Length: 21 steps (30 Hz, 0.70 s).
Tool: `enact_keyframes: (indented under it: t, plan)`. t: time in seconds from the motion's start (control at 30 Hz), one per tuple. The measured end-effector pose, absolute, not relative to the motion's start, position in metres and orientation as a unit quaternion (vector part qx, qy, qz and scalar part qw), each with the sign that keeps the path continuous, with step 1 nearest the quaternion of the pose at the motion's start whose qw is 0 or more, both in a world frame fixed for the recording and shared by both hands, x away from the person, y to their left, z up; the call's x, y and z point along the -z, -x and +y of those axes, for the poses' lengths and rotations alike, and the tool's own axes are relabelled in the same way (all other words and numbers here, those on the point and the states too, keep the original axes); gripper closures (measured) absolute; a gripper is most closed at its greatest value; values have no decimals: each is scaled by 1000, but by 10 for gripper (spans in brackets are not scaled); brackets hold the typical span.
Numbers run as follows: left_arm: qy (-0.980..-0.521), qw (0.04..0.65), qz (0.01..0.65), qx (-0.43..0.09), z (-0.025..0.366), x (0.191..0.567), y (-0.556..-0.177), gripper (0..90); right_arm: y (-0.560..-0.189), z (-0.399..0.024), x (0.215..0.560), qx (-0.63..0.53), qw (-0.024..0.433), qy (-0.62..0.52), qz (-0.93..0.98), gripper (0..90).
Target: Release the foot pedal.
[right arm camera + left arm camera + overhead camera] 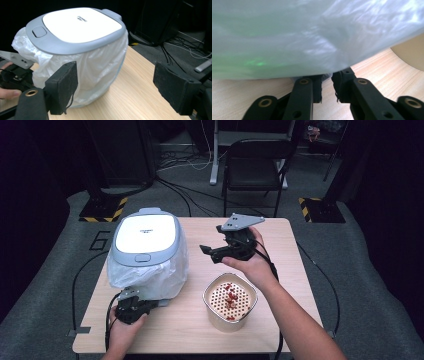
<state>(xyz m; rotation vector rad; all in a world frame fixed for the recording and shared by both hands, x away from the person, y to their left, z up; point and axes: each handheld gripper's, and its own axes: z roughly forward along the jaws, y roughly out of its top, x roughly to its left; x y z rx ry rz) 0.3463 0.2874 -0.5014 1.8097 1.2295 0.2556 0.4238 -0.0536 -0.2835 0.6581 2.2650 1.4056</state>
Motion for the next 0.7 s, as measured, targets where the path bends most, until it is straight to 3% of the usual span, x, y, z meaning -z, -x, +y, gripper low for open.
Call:
enact_keyframes:
  t: [0.43, 0.7]
  plan:
    - [-726, 457, 500, -119, 294, 494, -336, 531, -421, -98, 306, -495, 213, -271, 798, 213]
    - [-716, 455, 509, -144, 310, 488, -335, 442, -413, -132, 321, -486, 222, -305, 788, 224]
